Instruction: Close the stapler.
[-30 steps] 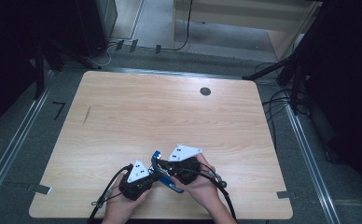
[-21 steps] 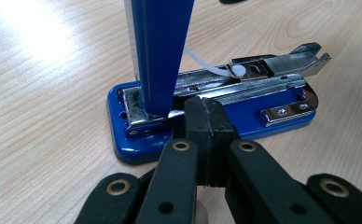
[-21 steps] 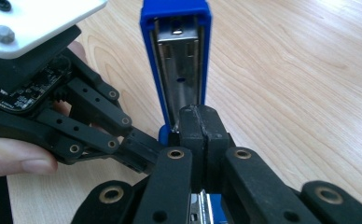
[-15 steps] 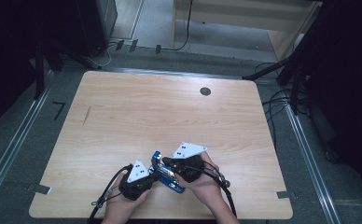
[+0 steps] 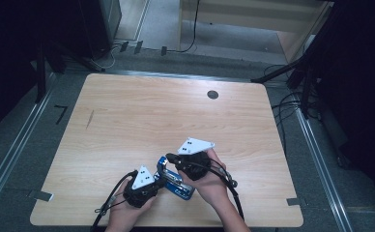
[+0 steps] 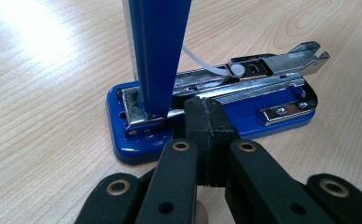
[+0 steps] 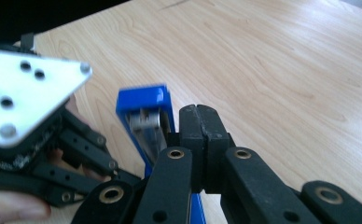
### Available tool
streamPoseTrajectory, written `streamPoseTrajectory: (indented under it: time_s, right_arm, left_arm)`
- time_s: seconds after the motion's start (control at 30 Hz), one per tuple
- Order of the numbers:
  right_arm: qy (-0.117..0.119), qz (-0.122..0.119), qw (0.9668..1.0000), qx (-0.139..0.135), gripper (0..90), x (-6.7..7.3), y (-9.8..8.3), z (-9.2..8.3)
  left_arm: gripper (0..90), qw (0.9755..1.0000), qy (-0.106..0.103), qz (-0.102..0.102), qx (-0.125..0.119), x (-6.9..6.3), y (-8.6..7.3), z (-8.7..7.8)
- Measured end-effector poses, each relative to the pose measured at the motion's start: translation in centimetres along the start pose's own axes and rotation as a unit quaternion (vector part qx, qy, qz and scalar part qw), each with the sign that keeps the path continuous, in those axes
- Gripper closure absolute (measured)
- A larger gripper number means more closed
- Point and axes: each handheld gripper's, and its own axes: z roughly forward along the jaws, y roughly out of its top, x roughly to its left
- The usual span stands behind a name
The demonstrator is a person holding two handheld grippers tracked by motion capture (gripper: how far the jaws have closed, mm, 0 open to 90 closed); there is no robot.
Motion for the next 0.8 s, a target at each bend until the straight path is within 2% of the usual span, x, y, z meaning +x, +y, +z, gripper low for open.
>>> streamPoseTrajectory:
  time_s: [0.43,0.6,0.8]
  right_arm:
    - [0.003,-0.001,0.9999,-0.011,90.0,0.1,2.6,0.4]
    - [0.008,-0.012,0.9998,-0.016,90.0,0.6,3.4,0.4]
    - [0.017,-0.023,0.9996,-0.008,90.0,1.2,3.6,0.8]
  left_arm:
    - [90.0,1.0000,0.001,0.003,0.000,0.0,0.0,0.0]
    - [90.0,1.0000,0.000,0.003,0.000,0.0,0.0,0.0]
    - [90.0,1.0000,0.000,0.003,0.000,0.0,0.0,0.0]
